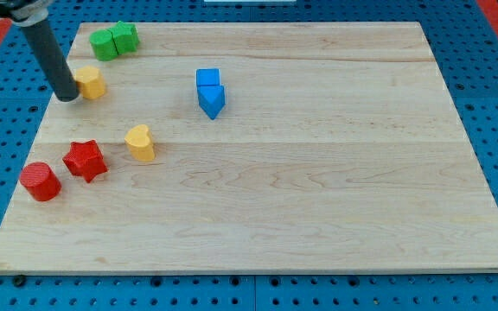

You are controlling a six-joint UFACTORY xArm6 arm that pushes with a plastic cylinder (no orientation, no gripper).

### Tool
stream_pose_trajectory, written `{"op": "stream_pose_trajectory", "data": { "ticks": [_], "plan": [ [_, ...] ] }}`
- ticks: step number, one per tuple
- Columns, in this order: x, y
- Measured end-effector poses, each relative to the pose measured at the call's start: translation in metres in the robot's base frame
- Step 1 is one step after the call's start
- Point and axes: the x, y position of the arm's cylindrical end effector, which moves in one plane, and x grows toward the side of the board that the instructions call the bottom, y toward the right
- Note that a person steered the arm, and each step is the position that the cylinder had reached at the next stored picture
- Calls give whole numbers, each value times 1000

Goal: Push the yellow heart into the yellow hexagon

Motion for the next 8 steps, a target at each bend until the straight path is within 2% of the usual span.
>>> {"op": "stream_pose_trajectory", "data": {
  "ticks": [1,3,5,6,7,8],
  "plan": [
    [-8,24],
    [-50,61],
    [44,135],
    [78,158],
    [82,110],
    [92,104]
  ]
}}
